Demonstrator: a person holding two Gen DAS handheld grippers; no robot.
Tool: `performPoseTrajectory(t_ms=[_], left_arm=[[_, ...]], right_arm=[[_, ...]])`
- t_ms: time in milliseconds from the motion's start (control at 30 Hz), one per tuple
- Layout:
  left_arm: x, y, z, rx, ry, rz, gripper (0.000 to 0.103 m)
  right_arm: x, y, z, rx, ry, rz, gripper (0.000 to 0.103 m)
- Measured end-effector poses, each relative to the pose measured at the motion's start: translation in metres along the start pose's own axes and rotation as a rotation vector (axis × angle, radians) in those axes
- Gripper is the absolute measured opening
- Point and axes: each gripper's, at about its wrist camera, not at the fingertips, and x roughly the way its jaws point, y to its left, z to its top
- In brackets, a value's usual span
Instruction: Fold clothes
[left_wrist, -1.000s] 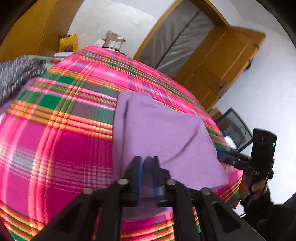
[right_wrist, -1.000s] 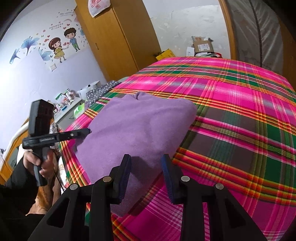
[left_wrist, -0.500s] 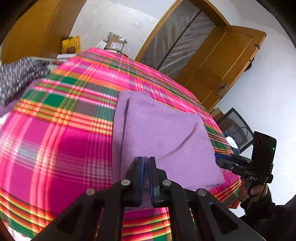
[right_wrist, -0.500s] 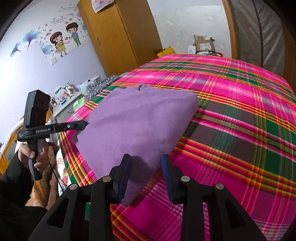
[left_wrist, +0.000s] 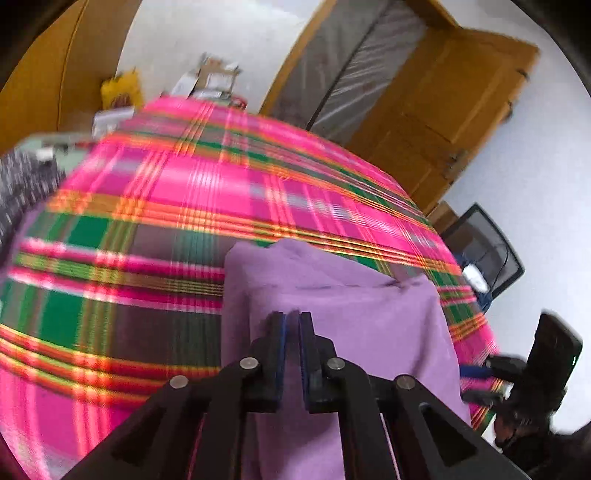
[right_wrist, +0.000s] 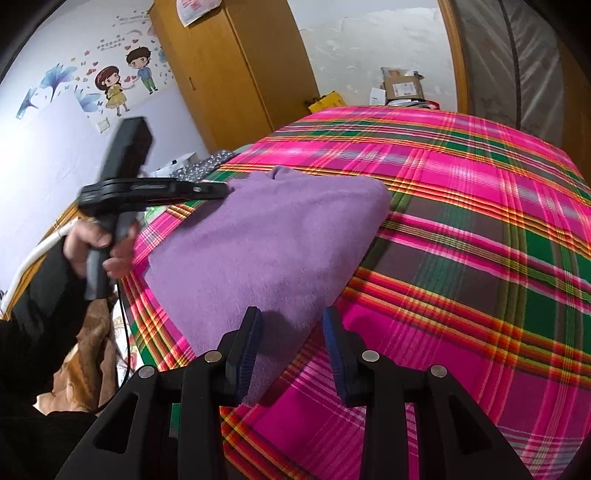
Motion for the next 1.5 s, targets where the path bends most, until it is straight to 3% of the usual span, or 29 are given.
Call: performPoseTrajectory(t_ms=[333,533,800,900,1133,1267,1500], left_arm=[[-0.033,-0.019,-0.018,0.021,-0.086,0.008,0.004],[-0.043,-0.023,-0.045,0.007,-0.087,0.019,0.004],[-0.055,-0.028,-0.082,-0.012,-0.086,0.035,0.004],[-0.059,-0.029,-0.092,-0.019,-0.089,0.034,0.004],[-0.063,-0.031,-0.094,-0.011,-0.092,0.046,0.004],[-0.066,-0.027,-0.104,-0.023,-0.104,0.03,0.004],[-0.077,-0.031,-0.109,-0.022,-0.123,0.064,0.004]], right_arm=[[-0.005,-0.004,0.005,0.008,-0.032,-0.003,0.036],[-0.004,-0.017,0.028,0.049,-0.089,-0.013,0.036],[0.019,-0.029,0.056,0.09,-0.095,-0.032,0.032],[0.031,-0.027,0.048,0.059,-0.035,-0.07,0.032],[0.002,-0.025,0.033,0.091,-0.083,-0.038,0.032],[0.005,-0.013,0.018,0.044,-0.043,-0.027,0.032],[-0.005,-0.008,0.013,0.038,-0.063,-0.01,0.032]])
